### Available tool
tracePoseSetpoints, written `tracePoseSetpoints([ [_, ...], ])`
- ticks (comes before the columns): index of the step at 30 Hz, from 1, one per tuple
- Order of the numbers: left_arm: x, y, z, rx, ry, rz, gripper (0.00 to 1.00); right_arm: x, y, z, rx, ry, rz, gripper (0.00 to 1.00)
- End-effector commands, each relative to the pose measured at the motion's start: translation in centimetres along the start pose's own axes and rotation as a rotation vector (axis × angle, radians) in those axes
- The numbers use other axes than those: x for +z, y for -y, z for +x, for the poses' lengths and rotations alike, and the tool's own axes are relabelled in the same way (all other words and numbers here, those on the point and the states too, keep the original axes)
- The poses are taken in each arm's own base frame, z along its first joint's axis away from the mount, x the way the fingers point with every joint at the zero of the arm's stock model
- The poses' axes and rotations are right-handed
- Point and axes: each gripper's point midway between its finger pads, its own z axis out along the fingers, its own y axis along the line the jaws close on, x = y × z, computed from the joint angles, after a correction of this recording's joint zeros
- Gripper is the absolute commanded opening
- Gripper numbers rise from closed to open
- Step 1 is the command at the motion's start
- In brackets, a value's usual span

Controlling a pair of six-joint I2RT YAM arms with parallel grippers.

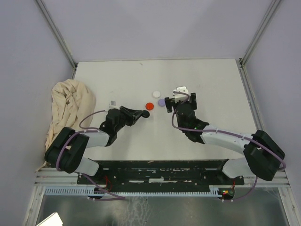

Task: Insert the wireless bluetooth earbuds into the charging case
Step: Close the charging case, then place the charging case at the center of the board.

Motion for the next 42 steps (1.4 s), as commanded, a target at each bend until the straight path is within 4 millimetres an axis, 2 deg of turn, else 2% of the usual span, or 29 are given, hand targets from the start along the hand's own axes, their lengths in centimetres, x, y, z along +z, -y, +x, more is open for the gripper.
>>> tracePoseSetpoints([
  [1, 0.2, -1.9, -1.6, 0.208, 0.051, -0.093, 0.03, -0.8, 1.4, -0.3, 0.072, -0.071, -0.021, 1.0],
  [4, 0.3, -3.1, -2.9, 0.264, 0.097, -0.161, 0.03, -0.7, 1.3, -0.3, 0.068, -0.092, -0.034, 0.99],
  [7, 1.1, -2.5, -4.4, 0.272, 0.129, -0.166, 0.03, -0.5, 0.6, -0.1, 0.077, -0.101, -0.061, 1.0],
  [13, 4.3, -2.8, -7.6, 0.286, 0.165, -0.214, 0.03, -0.5, 0.0, -0.1, 0.094, -0.11, -0.094, 0.99],
  [20, 8.2, -4.6, -9.8, 0.257, 0.167, -0.224, 0.04, -0.5, 0.2, -0.1, 0.111, -0.126, -0.102, 0.99],
  [22, 8.8, -5.0, -10.2, 0.255, 0.159, -0.226, 0.13, -0.5, 0.3, -0.1, 0.117, -0.129, -0.104, 1.0],
  [25, 9.1, -5.2, -10.6, 0.257, 0.157, -0.223, 0.43, -0.5, 0.3, 0.0, 0.125, -0.134, -0.113, 0.99],
  [27, 8.7, -5.3, -10.9, 0.26, 0.164, -0.235, 0.55, -0.4, 0.2, 0.0, 0.132, -0.141, -0.117, 0.99],
  [30, 7.5, -4.9, -11.6, 0.28, 0.185, -0.254, 0.67, -0.4, 0.3, 0.0, 0.147, -0.153, -0.118, 1.0],
  [35, 3.6, -4.1, -13.7, 0.309, 0.269, -0.307, 0.69, -0.4, 1.0, -0.5, 0.262, -0.156, -0.09, 1.0],
  [39, -0.7, -2.9, -14.8, 0.361, 0.362, -0.348, 0.72, -0.6, 4.0, -1.1, 0.328, -0.17, 0.091, 1.0],
  [42, -4.0, -1.5, -15.4, 0.386, 0.443, -0.334, 0.78, -1.5, 7.6, -1.2, 0.358, -0.19, 0.303, 1.0],
])
